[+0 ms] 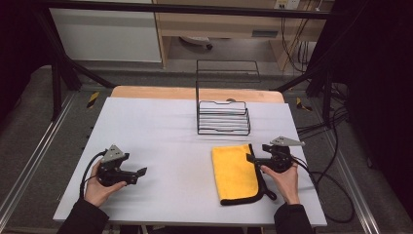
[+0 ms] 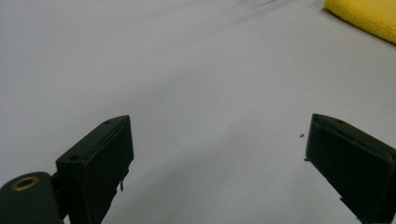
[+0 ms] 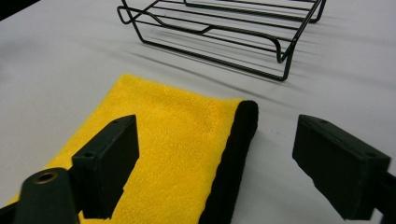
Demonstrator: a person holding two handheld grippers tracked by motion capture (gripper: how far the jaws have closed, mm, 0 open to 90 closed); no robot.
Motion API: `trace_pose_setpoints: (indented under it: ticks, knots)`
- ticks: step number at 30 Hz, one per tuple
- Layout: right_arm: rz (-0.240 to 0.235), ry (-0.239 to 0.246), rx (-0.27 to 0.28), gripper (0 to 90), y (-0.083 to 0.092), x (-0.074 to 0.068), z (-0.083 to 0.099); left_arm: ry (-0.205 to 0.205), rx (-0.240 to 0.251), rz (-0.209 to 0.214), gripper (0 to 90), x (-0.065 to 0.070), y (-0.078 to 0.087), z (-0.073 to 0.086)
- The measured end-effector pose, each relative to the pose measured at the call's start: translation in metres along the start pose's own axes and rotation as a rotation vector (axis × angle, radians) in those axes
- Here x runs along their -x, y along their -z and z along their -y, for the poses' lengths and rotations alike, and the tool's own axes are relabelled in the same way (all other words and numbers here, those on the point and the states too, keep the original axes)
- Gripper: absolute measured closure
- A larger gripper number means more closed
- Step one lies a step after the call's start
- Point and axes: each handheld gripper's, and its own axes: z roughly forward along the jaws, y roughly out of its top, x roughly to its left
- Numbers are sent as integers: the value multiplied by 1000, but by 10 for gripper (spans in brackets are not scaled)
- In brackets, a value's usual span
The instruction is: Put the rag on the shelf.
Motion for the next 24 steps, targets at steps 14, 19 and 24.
trace_pose_setpoints:
  ticks: [14, 19, 24]
  knots:
    - [-54, 26, -25, 24, 7, -4, 13, -33, 3, 36, 78, 30, -20, -27]
    - [-48, 38, -26, 19, 11, -4, 15, -53, 10, 54, 80, 44, -30, -40]
    - [-43, 37, -16, 19, 14, -3, 16, -64, 5, 71, 80, 58, -43, -55]
